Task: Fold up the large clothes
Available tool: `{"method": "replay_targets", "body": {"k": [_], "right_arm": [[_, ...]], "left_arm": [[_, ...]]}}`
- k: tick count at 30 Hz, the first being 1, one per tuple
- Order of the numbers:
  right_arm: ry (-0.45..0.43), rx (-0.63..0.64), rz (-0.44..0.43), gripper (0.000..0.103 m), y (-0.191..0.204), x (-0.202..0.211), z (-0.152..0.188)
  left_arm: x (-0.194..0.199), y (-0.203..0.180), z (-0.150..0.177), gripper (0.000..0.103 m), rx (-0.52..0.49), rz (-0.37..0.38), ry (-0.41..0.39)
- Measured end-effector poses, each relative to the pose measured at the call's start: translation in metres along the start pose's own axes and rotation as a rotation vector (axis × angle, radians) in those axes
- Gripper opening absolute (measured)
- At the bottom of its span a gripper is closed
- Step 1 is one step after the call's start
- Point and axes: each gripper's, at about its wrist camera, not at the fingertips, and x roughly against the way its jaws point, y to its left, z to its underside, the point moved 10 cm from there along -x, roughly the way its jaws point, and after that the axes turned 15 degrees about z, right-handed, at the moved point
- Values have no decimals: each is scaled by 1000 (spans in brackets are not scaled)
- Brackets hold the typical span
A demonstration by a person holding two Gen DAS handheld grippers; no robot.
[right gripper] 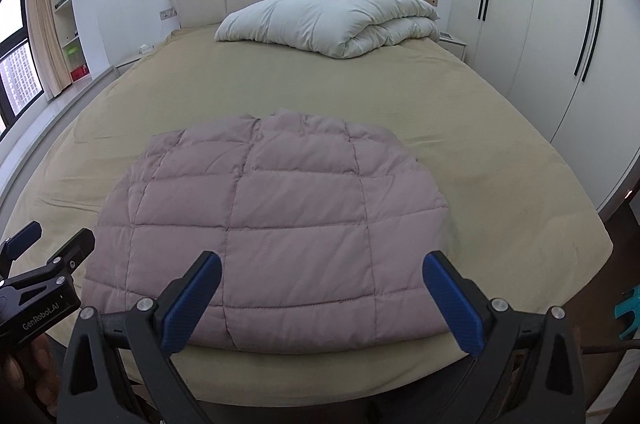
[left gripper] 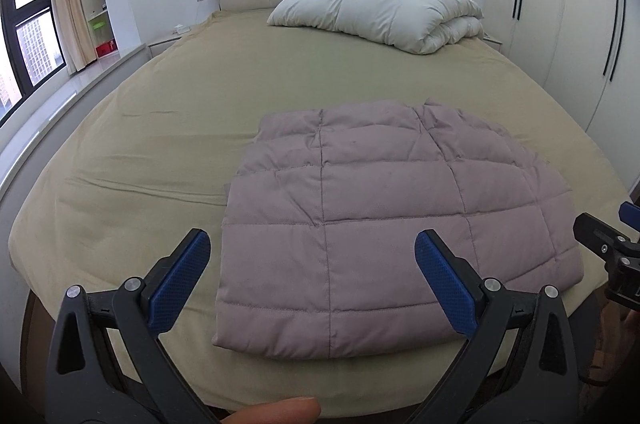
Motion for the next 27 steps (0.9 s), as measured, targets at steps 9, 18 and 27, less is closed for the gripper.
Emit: {"method": "replay_targets", "body": {"k": [9,18,27], "right_arm": [[20,13,6,103,3,-6,4],[31,17,7,103,4,-10,8],[37,21,11,103,5,-12,10]], "left_arm": [[-7,5,5,103,5,-10,21],[-17,6,8,103,18,-8,38],[-21,3,9,103,19,-3,45]]}}
